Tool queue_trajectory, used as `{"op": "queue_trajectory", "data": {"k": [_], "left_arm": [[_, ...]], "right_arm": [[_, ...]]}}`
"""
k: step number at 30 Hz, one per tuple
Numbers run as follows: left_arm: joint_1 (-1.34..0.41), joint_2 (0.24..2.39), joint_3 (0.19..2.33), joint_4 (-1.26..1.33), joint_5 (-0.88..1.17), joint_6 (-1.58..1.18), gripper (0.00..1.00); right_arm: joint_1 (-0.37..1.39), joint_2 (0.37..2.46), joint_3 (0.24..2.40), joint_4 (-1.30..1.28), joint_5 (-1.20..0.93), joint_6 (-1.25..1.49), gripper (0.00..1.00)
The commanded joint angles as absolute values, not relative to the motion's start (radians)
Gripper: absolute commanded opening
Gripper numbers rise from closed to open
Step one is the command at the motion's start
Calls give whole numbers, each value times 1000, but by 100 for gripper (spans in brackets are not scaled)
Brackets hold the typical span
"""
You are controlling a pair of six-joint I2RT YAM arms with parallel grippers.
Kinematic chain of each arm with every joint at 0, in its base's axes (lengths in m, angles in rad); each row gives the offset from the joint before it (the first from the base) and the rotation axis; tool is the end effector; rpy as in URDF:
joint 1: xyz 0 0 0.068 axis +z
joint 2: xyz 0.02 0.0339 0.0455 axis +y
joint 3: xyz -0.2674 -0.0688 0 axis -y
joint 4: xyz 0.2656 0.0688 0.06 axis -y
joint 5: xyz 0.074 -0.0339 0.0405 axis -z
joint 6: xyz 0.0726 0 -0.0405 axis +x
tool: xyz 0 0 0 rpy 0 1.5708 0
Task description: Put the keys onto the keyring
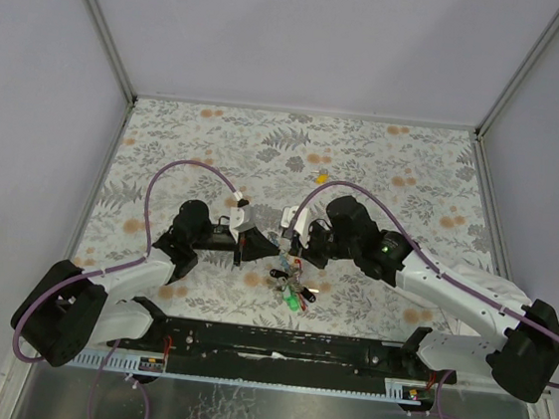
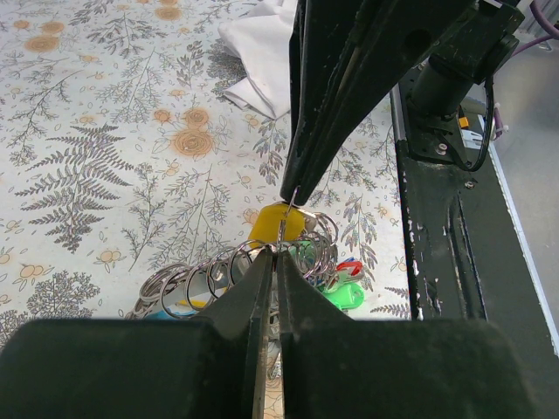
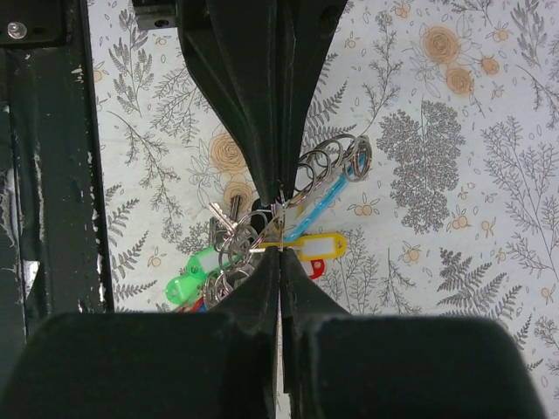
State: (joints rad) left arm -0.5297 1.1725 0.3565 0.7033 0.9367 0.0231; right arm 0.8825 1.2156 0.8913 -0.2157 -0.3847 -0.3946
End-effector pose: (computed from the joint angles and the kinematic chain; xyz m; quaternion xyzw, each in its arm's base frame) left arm 0.1933 -0.1810 0.1945 0.4709 0.5582 -0.4749 0.4911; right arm 0.1816 0.2637 0.2638 -0.5847 0.6296 0.2783 0.4293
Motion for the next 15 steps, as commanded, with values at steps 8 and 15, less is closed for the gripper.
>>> {"op": "queue_trajectory", "data": {"k": [8,15], "left_arm": [[-538,1154,348,738,937,38,0],[-537,1153,347,739,940,37,0]], "right_arm": [[893,1233,948,-223,-383,-345,0],[892,1247,956,-221,-381,-340,0]]}}
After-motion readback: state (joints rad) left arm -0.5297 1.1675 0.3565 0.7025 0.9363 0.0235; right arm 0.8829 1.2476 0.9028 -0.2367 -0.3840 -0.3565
